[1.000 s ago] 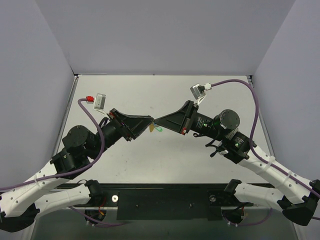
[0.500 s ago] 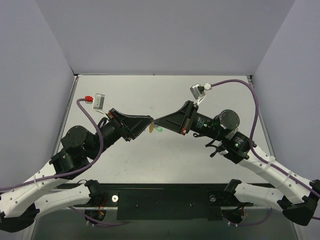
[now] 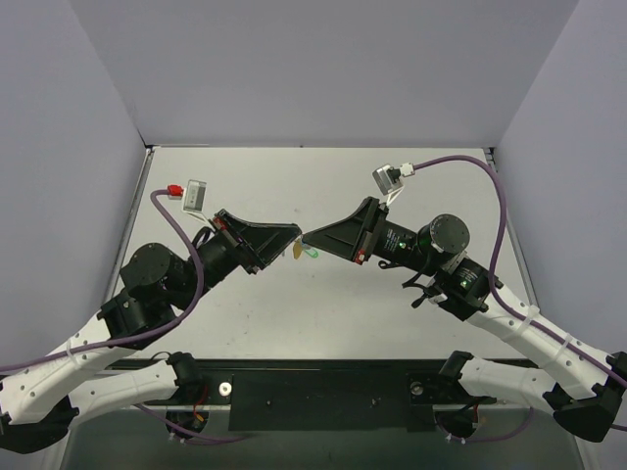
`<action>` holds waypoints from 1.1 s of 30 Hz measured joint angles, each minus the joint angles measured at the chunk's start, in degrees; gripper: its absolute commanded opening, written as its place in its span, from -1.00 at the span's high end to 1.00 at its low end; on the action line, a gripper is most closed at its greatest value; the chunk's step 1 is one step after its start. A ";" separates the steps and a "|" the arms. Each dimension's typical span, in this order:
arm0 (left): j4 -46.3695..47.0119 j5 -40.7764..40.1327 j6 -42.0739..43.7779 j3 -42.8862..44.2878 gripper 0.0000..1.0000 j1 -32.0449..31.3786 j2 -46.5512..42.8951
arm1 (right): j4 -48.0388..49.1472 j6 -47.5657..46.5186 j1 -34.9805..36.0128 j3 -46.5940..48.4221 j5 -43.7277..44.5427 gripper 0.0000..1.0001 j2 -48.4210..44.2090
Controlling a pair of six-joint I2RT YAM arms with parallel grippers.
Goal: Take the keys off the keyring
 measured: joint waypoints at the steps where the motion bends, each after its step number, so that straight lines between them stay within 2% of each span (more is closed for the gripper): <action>1: 0.00 0.04 0.00 0.04 0.63 0.02 0.13 | -0.15 -0.15 0.00 0.00 0.00 1.00 0.00; 3: -0.02 0.20 -0.04 0.24 0.75 0.00 0.31 | -0.52 -0.31 -0.04 0.00 0.04 1.00 0.00; 5: -0.09 0.33 -0.07 0.44 1.00 0.00 0.37 | -0.70 -0.55 -0.13 0.00 0.02 1.00 0.00; 21: -1.16 1.01 0.02 0.66 1.00 0.02 0.72 | -1.92 -1.31 -0.55 0.04 -0.52 1.00 -0.13; 33: -5.18 6.64 0.48 1.53 1.00 0.17 1.01 | -6.27 -2.75 -0.66 0.04 -3.43 1.00 -1.75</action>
